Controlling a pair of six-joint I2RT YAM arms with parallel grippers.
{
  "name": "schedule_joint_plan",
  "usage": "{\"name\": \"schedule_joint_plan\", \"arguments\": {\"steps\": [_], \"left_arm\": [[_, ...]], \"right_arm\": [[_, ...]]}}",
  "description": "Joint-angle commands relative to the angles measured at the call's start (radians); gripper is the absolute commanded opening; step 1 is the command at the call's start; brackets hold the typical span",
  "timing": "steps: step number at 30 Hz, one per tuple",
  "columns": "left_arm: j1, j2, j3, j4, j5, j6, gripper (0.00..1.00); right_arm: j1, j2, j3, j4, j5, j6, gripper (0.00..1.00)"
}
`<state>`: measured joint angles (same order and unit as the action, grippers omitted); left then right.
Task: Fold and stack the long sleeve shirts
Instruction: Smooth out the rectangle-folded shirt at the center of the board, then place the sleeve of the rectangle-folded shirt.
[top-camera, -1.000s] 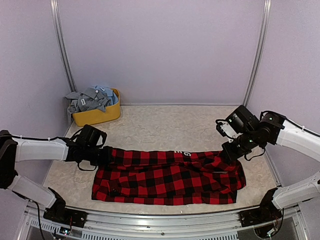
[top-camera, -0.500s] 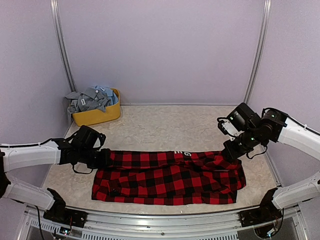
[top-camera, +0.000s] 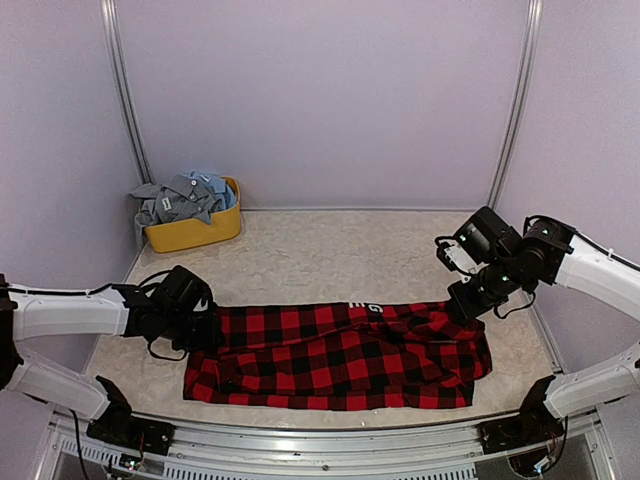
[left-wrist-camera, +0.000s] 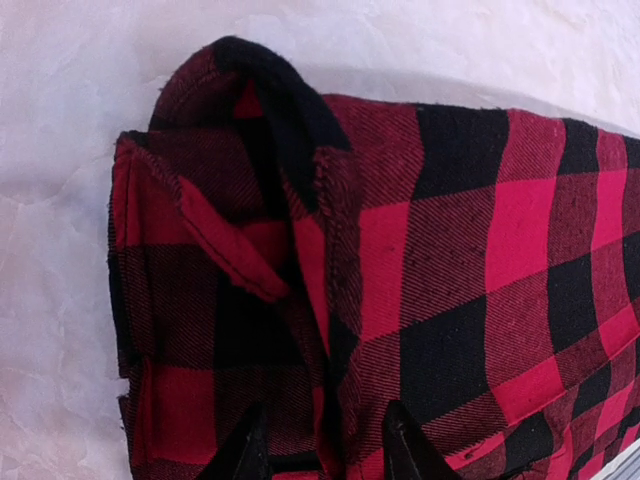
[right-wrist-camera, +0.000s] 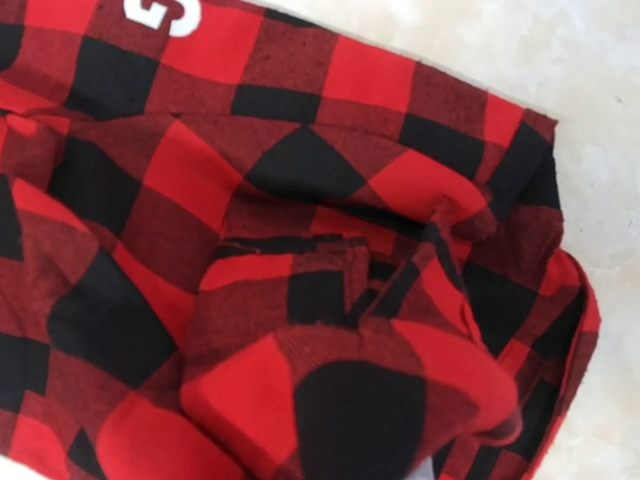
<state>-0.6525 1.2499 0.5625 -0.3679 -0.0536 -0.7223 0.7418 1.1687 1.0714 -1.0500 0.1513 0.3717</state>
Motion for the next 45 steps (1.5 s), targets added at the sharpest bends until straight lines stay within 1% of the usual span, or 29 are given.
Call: {"name": "schedule_joint_plan", "arguments": {"steps": [1, 5, 8, 11, 13, 17, 18, 19, 23, 25, 26, 28, 30, 33, 35, 37, 40, 45], "left_arm": [[-0.021, -0.020, 0.060, -0.004, -0.069, 0.010, 0.39], [-0.057, -0.026, 0.107, 0.039, -0.071, 0.038, 0.48], [-0.064, 0.001, 0.111, 0.118, -0.007, 0.063, 0.53], [-0.067, 0.072, 0.123, 0.172, 0.021, 0.084, 0.55], [-0.074, 0.121, 0.148, 0.179, 0.010, 0.101, 0.56], [-0.101, 0.191, 0.203, 0.191, -0.012, 0.119, 0.57], [-0.108, 0.207, 0.216, 0.193, -0.018, 0.121, 0.57], [-0.114, 0.216, 0.228, 0.193, -0.023, 0.121, 0.57], [-0.134, 0.249, 0.271, 0.192, -0.073, 0.124, 0.58], [-0.138, 0.260, 0.295, 0.184, -0.089, 0.131, 0.59], [-0.140, 0.263, 0.306, 0.179, -0.098, 0.136, 0.60], [-0.143, 0.268, 0.322, 0.165, -0.120, 0.143, 0.63], [-0.146, 0.262, 0.326, 0.158, -0.151, 0.145, 0.67], [-0.148, 0.246, 0.316, 0.160, -0.176, 0.141, 0.74], [-0.148, 0.233, 0.309, 0.163, -0.180, 0.138, 0.77], [-0.149, 0.226, 0.304, 0.166, -0.179, 0.139, 0.78], [-0.150, 0.226, 0.294, 0.174, -0.176, 0.139, 0.79], [-0.151, 0.242, 0.291, 0.187, -0.162, 0.143, 0.79]], "right_arm": [[0.005, 0.013, 0.017, 0.006, 0.001, -0.002, 0.00], [0.004, 0.028, -0.015, 0.050, -0.016, -0.008, 0.00], [0.005, 0.048, -0.030, 0.088, -0.036, -0.016, 0.00], [0.006, 0.075, -0.040, 0.124, -0.084, -0.020, 0.00], [0.012, 0.083, -0.054, 0.150, -0.121, -0.020, 0.00], [0.027, 0.081, -0.100, 0.127, -0.150, 0.010, 0.00], [0.031, 0.071, -0.115, 0.125, -0.183, 0.023, 0.01], [0.034, 0.060, -0.129, 0.125, -0.203, 0.035, 0.04], [0.045, 0.022, -0.148, 0.126, -0.244, 0.073, 0.25], [0.045, 0.019, -0.127, 0.113, -0.198, 0.078, 0.47], [0.044, 0.019, -0.109, 0.106, -0.179, 0.081, 0.54], [0.045, 0.025, -0.073, 0.103, -0.112, 0.091, 0.66], [0.044, 0.040, -0.040, 0.100, -0.058, 0.099, 0.74], [0.028, 0.094, -0.019, 0.085, 0.030, 0.110, 0.80], [0.026, 0.133, 0.003, 0.050, 0.111, 0.128, 0.82], [0.026, 0.152, 0.011, 0.034, 0.146, 0.140, 0.83], [0.014, 0.157, -0.012, 0.062, 0.117, 0.120, 0.83], [-0.007, 0.182, -0.077, 0.109, 0.062, 0.101, 0.79]]}}
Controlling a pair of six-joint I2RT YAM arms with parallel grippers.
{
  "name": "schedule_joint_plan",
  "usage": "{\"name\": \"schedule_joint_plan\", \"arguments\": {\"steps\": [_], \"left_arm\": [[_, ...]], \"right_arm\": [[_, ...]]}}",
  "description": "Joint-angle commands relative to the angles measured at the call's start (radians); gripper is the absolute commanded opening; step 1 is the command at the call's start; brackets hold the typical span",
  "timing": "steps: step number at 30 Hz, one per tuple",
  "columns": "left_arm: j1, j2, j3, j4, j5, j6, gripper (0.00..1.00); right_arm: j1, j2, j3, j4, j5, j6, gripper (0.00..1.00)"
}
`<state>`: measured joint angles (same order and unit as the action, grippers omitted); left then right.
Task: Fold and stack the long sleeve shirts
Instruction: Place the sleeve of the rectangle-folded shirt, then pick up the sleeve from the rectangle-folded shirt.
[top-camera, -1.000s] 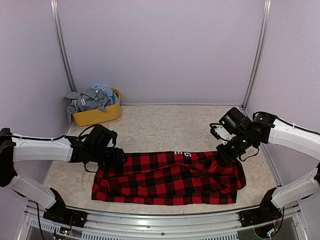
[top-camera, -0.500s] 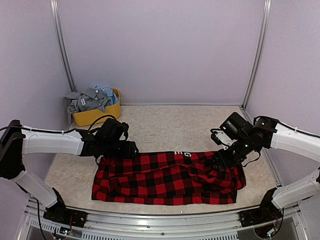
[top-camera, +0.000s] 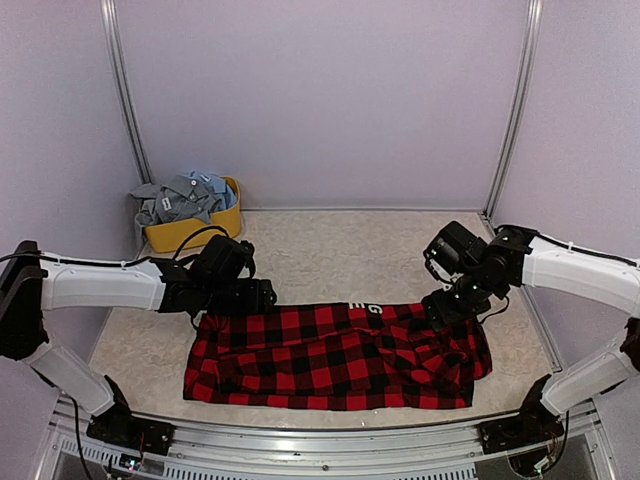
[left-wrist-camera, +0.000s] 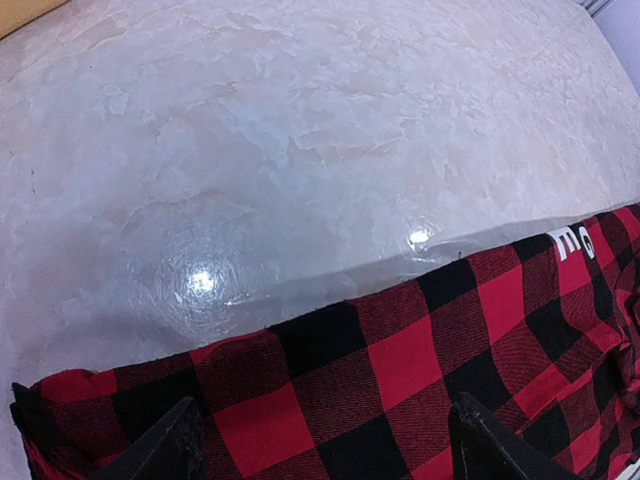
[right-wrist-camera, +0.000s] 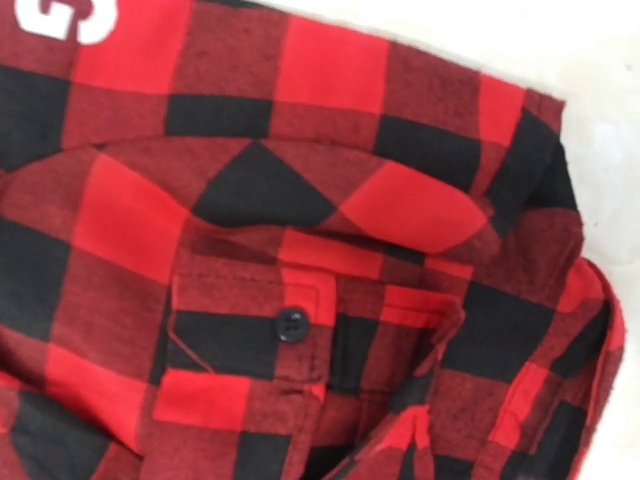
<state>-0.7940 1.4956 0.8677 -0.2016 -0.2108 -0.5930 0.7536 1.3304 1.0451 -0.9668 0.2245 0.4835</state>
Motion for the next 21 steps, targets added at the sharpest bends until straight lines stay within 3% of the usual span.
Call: {"name": "schedule_joint_plan", "arguments": {"steps": [1, 13, 21], "left_arm": [[-0.011, -0.001, -0.014, 0.027, -0.003, 0.015, 0.80], [-0.024, 0.016, -0.008, 0.038, 0.024, 0.018, 0.80], [-0.029, 0.033, 0.000, 0.043, 0.039, 0.019, 0.81]], "right_arm": [[-0.031, 0.026, -0.067, 0.044, -0.022, -0.022, 0.78], [-0.231, 0.134, -0.125, 0.231, -0.198, -0.133, 0.53], [-0.248, 0.217, -0.134, 0.233, -0.141, -0.105, 0.43]]}}
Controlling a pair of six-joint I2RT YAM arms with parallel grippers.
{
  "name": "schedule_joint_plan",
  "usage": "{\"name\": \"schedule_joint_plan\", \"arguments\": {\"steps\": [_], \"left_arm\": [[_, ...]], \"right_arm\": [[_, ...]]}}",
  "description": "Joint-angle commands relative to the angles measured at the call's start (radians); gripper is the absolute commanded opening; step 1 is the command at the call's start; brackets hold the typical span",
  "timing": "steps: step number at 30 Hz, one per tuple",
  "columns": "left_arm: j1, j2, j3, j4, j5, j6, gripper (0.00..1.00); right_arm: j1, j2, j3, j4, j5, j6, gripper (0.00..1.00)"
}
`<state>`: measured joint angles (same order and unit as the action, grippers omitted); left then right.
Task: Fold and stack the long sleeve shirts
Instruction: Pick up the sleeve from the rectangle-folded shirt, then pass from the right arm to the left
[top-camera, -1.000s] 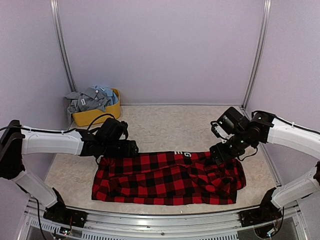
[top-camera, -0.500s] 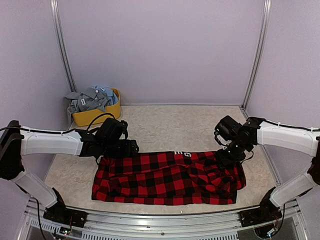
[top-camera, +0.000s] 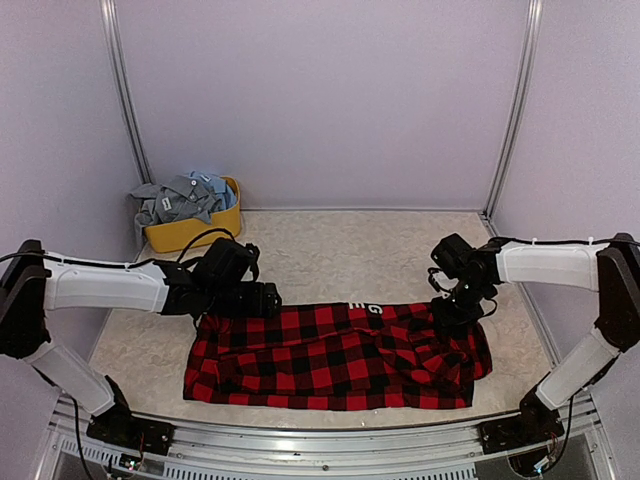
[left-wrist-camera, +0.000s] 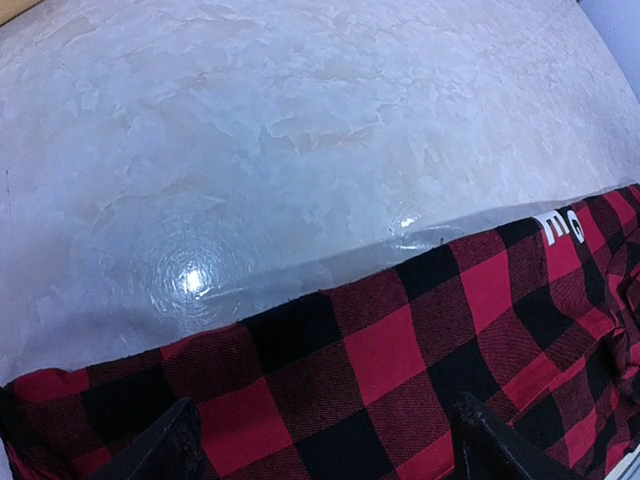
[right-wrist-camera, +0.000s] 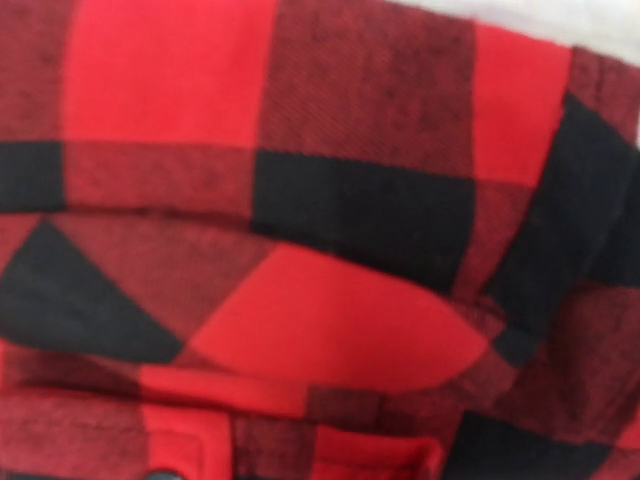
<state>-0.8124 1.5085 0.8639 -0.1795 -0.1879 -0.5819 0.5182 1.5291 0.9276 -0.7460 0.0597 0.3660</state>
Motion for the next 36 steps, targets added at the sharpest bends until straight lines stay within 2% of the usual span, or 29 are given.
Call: {"name": "schedule_joint_plan", "arguments": {"steps": [1, 5, 10, 12, 15, 18, 23, 28, 33, 36], "left_arm": [[-0.011, 0.023, 0.008, 0.023, 0.020, 0.009, 0.81], [-0.020, 0.048, 0.024, 0.023, 0.025, 0.014, 0.81], [-0.028, 0.057, 0.035, 0.012, 0.010, 0.020, 0.81], [-0.030, 0.047, 0.037, 0.011, 0.011, 0.022, 0.83], [-0.028, 0.018, 0.040, 0.023, 0.025, 0.034, 0.91], [-0.028, -0.029, 0.034, 0.061, 0.028, 0.045, 0.99], [-0.018, -0.126, -0.023, 0.267, 0.208, 0.084, 0.99], [-0.022, -0.137, -0.008, 0.432, 0.451, 0.124, 0.99], [-0.056, -0.102, 0.070, 0.469, 0.607, 0.202, 0.99], [-0.085, -0.074, 0.120, 0.463, 0.657, 0.230, 0.99]], "right_arm": [[-0.013, 0.026, -0.016, 0.007, 0.034, 0.018, 0.42], [-0.015, 0.039, -0.027, 0.026, 0.026, 0.014, 0.30], [-0.014, -0.014, 0.000, 0.005, 0.010, -0.005, 0.00], [-0.003, -0.060, 0.023, -0.023, 0.022, -0.010, 0.00], [0.037, -0.152, 0.076, -0.078, 0.037, -0.019, 0.00], [0.065, -0.262, 0.117, -0.067, -0.018, -0.066, 0.00], [0.069, -0.400, 0.134, 0.033, -0.268, -0.179, 0.00], [0.072, -0.426, 0.157, 0.152, -0.553, -0.272, 0.00], [0.077, -0.383, 0.190, 0.249, -0.767, -0.307, 0.00], [0.083, -0.357, 0.208, 0.288, -0.823, -0.311, 0.00]]}}
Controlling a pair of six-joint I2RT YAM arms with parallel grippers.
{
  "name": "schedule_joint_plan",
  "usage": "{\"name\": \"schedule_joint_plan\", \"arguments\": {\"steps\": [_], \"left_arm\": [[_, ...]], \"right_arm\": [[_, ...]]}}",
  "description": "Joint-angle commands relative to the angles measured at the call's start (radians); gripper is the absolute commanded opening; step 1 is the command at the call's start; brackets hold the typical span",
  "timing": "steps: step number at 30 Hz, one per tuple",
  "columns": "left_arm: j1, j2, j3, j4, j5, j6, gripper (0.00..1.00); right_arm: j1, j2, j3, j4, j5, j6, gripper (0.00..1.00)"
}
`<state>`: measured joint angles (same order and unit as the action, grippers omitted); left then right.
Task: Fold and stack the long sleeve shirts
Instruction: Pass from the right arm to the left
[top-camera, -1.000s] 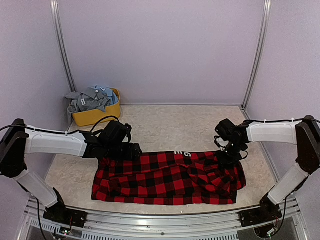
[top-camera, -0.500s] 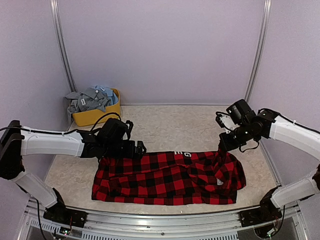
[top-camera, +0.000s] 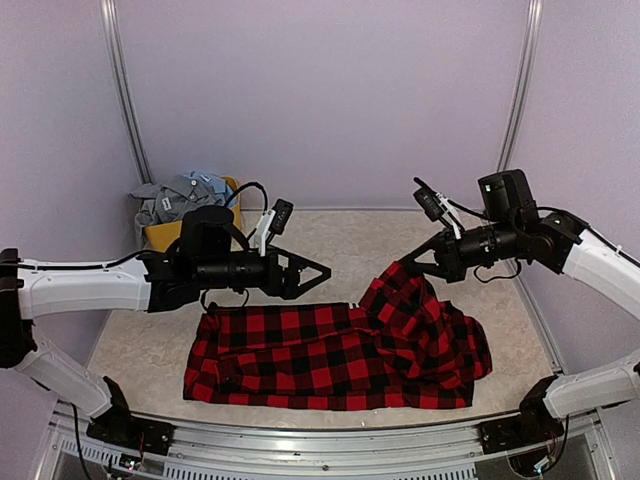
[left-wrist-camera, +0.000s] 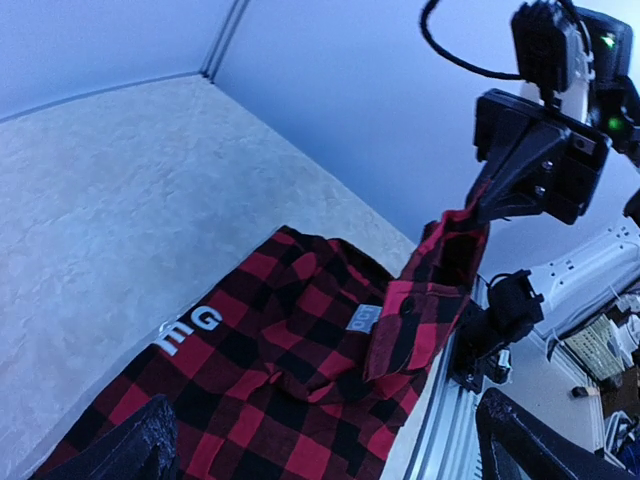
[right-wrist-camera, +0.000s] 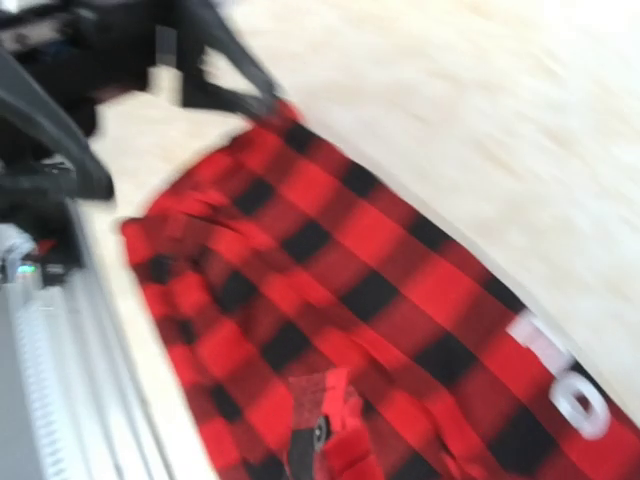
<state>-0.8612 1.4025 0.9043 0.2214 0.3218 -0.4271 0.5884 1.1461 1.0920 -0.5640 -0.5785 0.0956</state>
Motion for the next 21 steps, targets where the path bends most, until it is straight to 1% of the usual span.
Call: {"name": "schedule_joint_plan", "arguments": {"steps": [1, 5, 10, 13, 15, 16, 18, 20, 21], "left_arm": [[-0.051, 0.044, 0.090, 0.069, 0.155, 0.084, 0.99], [-0.097, 0.095, 0.116, 0.103, 0.162, 0.122, 0.99], [-0.101, 0.175, 0.168, 0.102, 0.201, 0.143, 0.99], [-0.108, 0.221, 0.201, 0.101, 0.255, 0.155, 0.92], [-0.111, 0.247, 0.222, 0.101, 0.286, 0.155, 0.83], [-0.112, 0.259, 0.233, 0.104, 0.303, 0.150, 0.76], [-0.115, 0.291, 0.252, 0.117, 0.357, 0.136, 0.60], [-0.118, 0.314, 0.277, 0.116, 0.394, 0.132, 0.37], [-0.119, 0.321, 0.287, 0.109, 0.404, 0.131, 0.23]], "right_arm": [[0.014, 0.034, 0.048, 0.121, -0.214, -0.040, 0.00], [0.018, 0.056, 0.058, 0.173, -0.300, -0.032, 0.00], [0.027, 0.065, 0.061, 0.210, -0.372, -0.016, 0.00], [0.029, 0.068, 0.057, 0.213, -0.370, -0.009, 0.00], [0.029, 0.069, 0.052, 0.215, -0.369, -0.005, 0.00], [0.029, 0.071, 0.049, 0.218, -0.363, 0.000, 0.00], [0.031, 0.076, 0.045, 0.209, -0.341, 0.003, 0.00], [0.030, 0.080, 0.040, 0.197, -0.315, 0.004, 0.00], [0.029, 0.082, 0.039, 0.188, -0.301, 0.003, 0.00]]}}
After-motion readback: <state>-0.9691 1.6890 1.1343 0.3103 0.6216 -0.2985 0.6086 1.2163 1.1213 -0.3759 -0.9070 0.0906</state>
